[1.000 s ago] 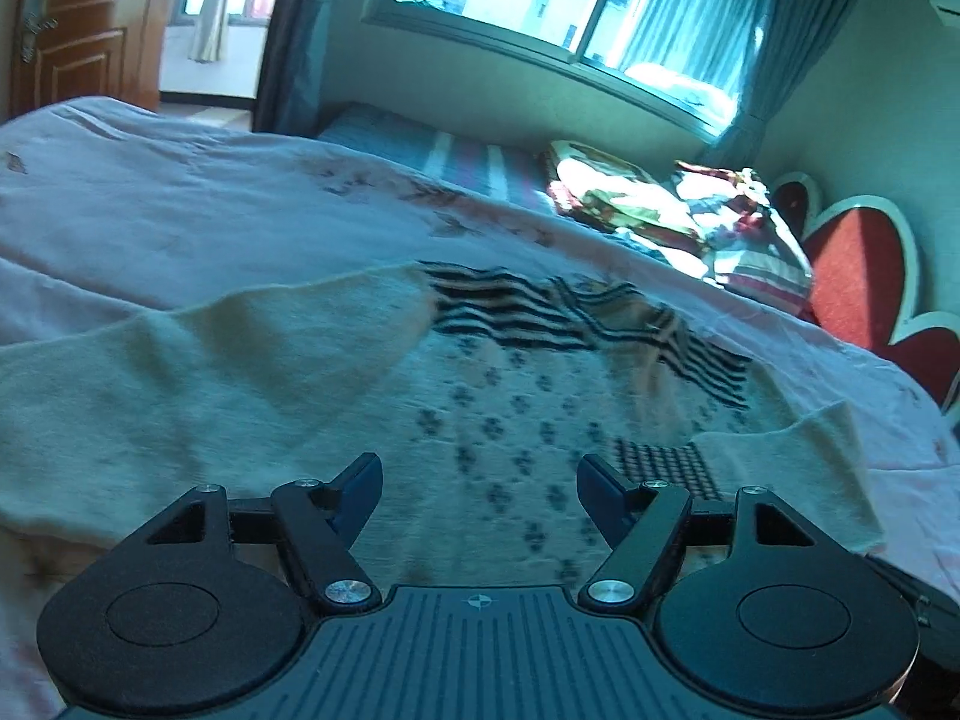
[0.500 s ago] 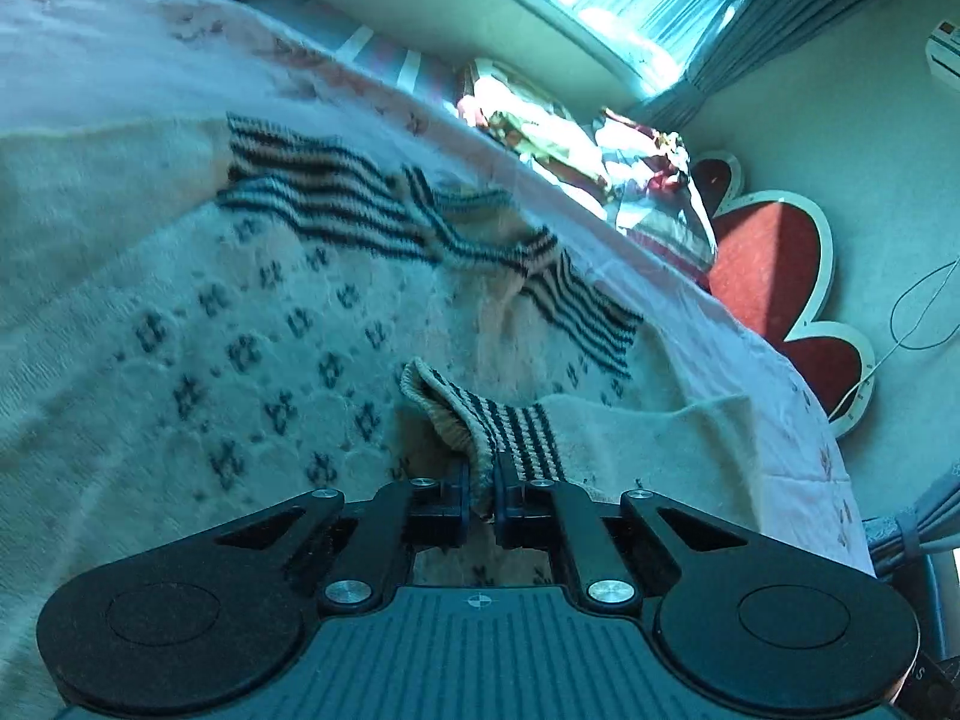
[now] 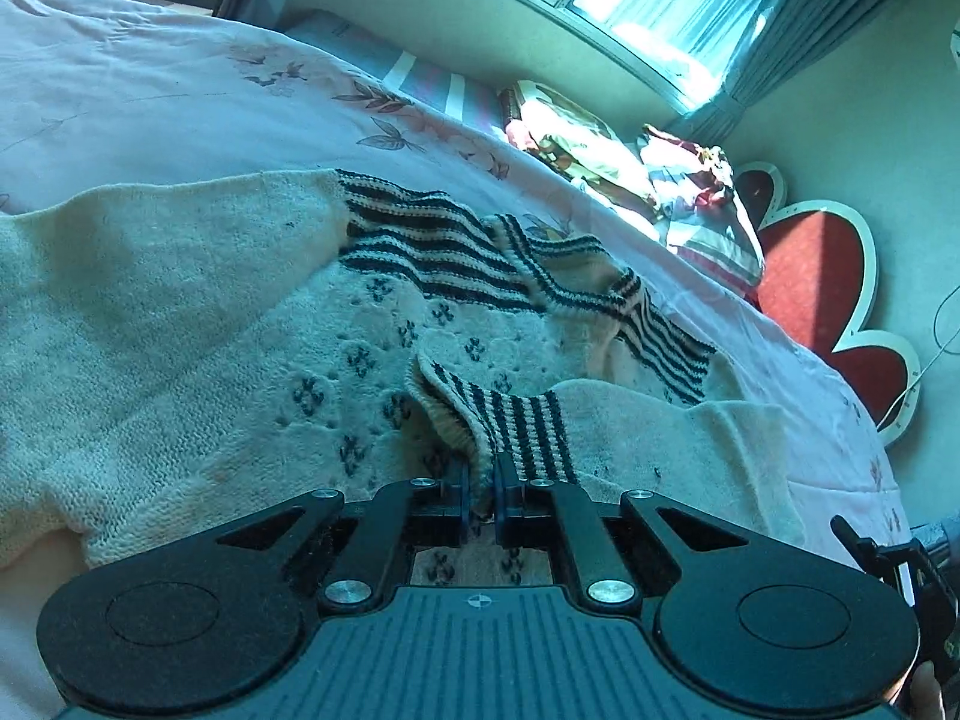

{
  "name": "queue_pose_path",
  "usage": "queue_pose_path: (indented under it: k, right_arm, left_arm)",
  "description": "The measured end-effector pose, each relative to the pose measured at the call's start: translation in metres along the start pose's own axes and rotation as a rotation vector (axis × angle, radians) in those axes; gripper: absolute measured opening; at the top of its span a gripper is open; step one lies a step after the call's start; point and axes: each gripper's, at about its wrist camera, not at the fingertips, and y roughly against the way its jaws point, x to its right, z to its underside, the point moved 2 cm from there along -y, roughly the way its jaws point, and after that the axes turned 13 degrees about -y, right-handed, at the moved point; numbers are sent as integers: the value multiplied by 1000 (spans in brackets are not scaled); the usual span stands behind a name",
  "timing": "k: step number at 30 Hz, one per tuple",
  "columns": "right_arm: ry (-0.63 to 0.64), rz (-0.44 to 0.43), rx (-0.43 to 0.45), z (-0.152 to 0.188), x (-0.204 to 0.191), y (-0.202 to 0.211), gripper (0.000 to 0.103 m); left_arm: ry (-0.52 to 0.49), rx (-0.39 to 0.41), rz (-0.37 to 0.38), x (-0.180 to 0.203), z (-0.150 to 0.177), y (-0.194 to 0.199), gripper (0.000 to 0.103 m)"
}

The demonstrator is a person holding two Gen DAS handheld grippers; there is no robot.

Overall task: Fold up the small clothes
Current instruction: 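Carry the sleeve across the sweater body with the right gripper while the left gripper grasps the other cuff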

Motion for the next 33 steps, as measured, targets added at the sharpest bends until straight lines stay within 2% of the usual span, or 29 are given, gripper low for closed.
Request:
queue_pose_path:
  k: [1,2,3,4,6,8,9,10,12,17,20,23,24,25,28,30,32,33]
  right_arm:
    - [27,8,24,0,-1,1,20]
    - [63,54,51,-1,0,3,8]
    - [74,105,59,-2,4,1,7]
    - [71,110,51,-3,8,0,3]
    - [179,152,37,1,-3,3,3]
    - [303,168,26,9,-20,13,14]
    - [388,171,46,14,-32,23,27]
    - [463,181,63,16,-41,27,29]
    - [535,197,54,11,-52,20,29]
    - [538,258,-74,-12,-41,-25,24]
    - [618,259,-88,-3,-50,-28,17]
    - [712,273,-54,8,-54,-21,14]
    - [752,296,-43,13,-52,-21,13]
    - [785,330,-25,15,-49,-25,9]
    - [815,338,9,23,-50,-24,8]
    - [802,338,11,22,-50,-20,8]
    - [754,306,23,17,-54,-11,14]
    - [739,282,55,14,-57,-4,19]
  left_arm:
    - [-10,-3,-6,2,2,1,7]
    - [-14,-6,-13,3,3,0,7]
    - [-18,-10,-28,4,5,-1,7]
    - [-22,-11,-39,4,7,-2,7]
    - [-26,-12,-46,5,8,-4,7]
    - [-38,-13,-50,7,8,-5,7]
    - [-42,-12,-49,8,7,-5,7]
    - [-45,-10,-48,8,7,-5,7]
    - [-40,-7,-44,6,7,-4,7]
    - [-33,3,-49,6,9,-1,7]
    - [-40,17,-72,4,5,3,7]
    - [-56,46,-103,2,1,7,7]
    - [-60,39,-109,2,0,6,7]
    - [-62,14,-111,1,1,1,7]
    - [-99,4,-132,5,3,-2,7]
    - [-112,6,-143,7,4,-1,7]
    - [-134,13,-143,9,4,1,8]
    - [-133,19,-143,7,4,4,12]
